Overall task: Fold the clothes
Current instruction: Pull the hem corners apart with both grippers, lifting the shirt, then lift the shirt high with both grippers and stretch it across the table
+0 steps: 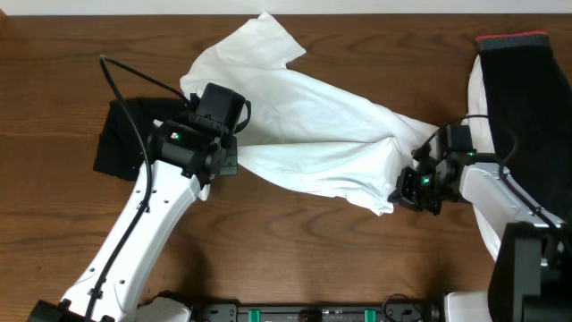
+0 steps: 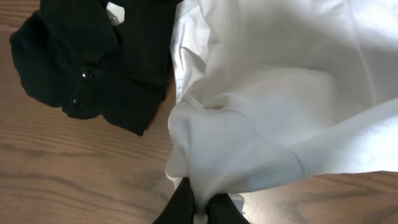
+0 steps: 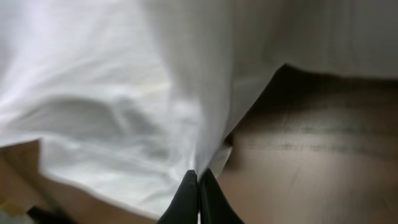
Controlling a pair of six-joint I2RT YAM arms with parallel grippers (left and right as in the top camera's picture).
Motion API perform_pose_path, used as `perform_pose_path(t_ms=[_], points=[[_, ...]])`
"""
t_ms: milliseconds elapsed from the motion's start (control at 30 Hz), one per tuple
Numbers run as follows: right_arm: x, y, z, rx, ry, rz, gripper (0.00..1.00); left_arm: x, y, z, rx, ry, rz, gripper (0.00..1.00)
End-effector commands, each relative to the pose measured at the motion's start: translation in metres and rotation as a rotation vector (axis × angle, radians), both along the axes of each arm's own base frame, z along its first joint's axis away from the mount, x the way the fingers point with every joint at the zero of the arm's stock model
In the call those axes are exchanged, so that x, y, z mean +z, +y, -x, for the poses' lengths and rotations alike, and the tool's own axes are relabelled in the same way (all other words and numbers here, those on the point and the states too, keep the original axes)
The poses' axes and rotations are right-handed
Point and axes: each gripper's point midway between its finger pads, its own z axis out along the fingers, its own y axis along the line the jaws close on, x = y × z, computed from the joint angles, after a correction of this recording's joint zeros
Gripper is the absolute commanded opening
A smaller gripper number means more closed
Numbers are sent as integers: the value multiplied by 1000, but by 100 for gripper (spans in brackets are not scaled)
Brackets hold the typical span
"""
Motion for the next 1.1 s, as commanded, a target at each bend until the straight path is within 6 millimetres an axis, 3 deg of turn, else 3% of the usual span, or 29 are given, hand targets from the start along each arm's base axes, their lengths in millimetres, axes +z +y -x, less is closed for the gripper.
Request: perform_pose_path(t_ms=[0,67,233,333,500,533,600,667,767,867,1067], points=[[49,-1,-27,26,-171,-19,1,3,5,-1,-8,-1,-25,7],[78,-6,-34,29,-250,0,1,8,5,0,-8,-3,-24,6],[146,-40,-45,-44,-421,155,1,28,5,-1,-7,-54,-5,6],[163,-49,-44,-69,-455,183,1,35,5,-1,-11,-75,1,7],[168,-68,-43,-97,-463,214,1,40,6,3,-27,-67,-10,7],[175,-71,-46,-115,-484,187,1,44,7,4,-36,-68,-13,7],[200,-57,-55,-48,-600,51,1,58,7,5,-42,-88,-8,6],[228,-51,-61,36,-721,-17,1,79,7,5,-42,-136,10,6],[256,-68,-62,-19,-756,14,1,123,8,7,-45,-247,48,6],[297,-48,-55,145,-904,-42,1,167,9,11,-43,-375,94,6],[368,-49,-52,84,-1023,-9,1,251,15,32,-77,-608,166,6]])
